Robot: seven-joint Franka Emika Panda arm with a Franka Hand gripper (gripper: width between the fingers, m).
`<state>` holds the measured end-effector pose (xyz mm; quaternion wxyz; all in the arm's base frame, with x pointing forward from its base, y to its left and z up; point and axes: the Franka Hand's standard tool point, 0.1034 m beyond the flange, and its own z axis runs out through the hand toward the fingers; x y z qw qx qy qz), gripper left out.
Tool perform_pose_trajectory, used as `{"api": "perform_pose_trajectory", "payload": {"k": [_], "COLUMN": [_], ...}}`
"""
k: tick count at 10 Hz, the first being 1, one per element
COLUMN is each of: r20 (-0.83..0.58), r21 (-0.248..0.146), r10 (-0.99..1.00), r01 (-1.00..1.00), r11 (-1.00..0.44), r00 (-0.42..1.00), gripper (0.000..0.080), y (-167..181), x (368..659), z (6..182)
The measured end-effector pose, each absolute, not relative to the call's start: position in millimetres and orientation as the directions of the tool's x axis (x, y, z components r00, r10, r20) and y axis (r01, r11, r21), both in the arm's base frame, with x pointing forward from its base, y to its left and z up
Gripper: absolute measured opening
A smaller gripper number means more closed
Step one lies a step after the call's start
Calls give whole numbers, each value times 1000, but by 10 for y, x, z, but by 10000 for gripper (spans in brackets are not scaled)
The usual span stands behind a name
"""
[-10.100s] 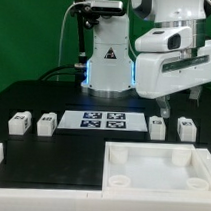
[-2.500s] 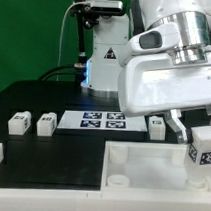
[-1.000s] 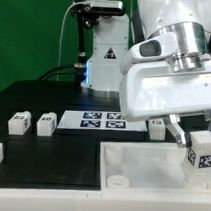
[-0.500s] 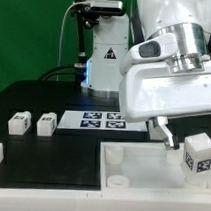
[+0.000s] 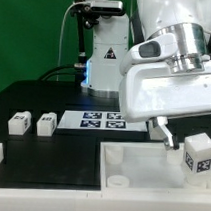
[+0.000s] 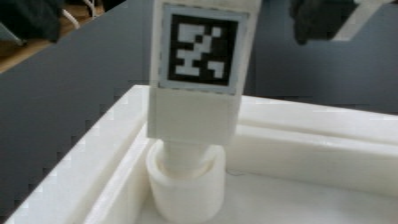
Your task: Assemble one leg
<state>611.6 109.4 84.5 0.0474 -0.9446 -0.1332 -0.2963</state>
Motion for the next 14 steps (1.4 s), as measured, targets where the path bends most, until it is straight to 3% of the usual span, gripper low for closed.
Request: {"api": "perform_pose_trajectory", "payload": {"k": [5,8,11,14], "r20": [498,208,-18,-72], "r21": [-42,-142,-213,-238], "r10": [225,238,273,272], "r01": [282,270,263,248], "r11": [-958,-952,-941,-939], "r00": [838,949,962,960], "gripper": [649,649,649,649], "y": [1121,1213,1191,1154], "x": [6287,6313,6278,6365], "z": [1067,1042,1004,897]}}
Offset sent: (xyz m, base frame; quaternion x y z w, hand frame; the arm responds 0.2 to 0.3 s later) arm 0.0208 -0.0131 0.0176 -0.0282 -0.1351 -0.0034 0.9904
